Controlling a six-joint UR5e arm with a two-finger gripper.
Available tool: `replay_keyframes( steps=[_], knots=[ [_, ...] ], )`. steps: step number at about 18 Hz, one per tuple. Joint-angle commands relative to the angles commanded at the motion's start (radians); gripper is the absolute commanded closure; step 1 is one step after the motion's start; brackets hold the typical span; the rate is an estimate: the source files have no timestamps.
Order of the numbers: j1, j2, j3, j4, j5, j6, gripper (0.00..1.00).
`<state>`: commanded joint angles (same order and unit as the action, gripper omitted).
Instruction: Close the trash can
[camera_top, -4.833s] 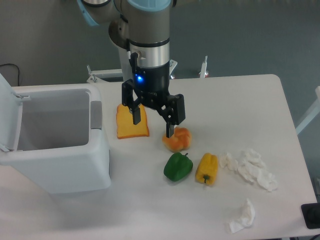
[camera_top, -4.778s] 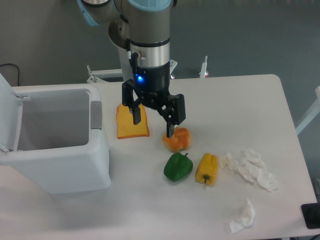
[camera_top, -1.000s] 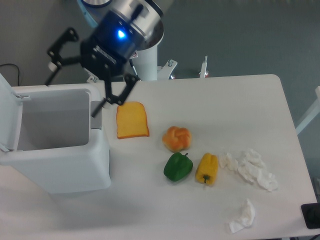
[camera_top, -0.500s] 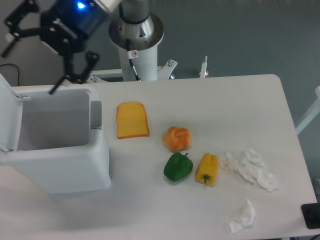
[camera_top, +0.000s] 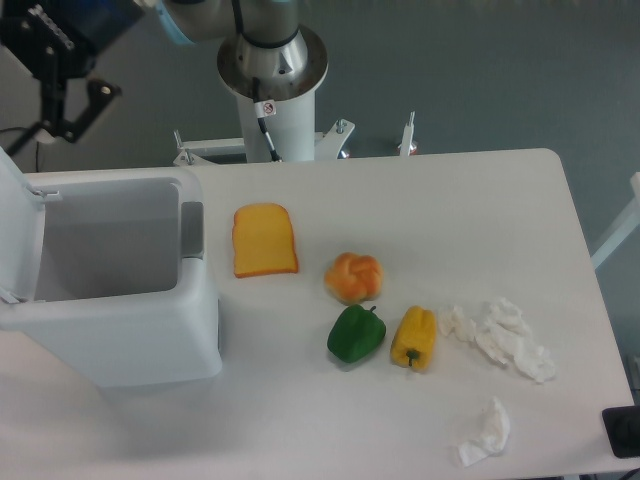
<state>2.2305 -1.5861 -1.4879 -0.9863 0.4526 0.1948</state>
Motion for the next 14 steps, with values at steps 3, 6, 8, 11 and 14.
replay_keyframes(
  steps=[3,6,8,11,14],
  knots=[
    [0.0,0.003,0.0,0.0,-0.046,0.0,0.0],
    [-0.005,0.008,0.011,0.0,-0.055,-0.002,0.0],
    [-0.012,0.008,0.009,0.0,-0.068,-0.002,0.0],
    [-0.023,-0.003,0.008,0.002,-0.081,0.011,0.0],
    [-0.026,-0.018,0.011,0.002,-0.121,0.006,0.0]
  ],
)
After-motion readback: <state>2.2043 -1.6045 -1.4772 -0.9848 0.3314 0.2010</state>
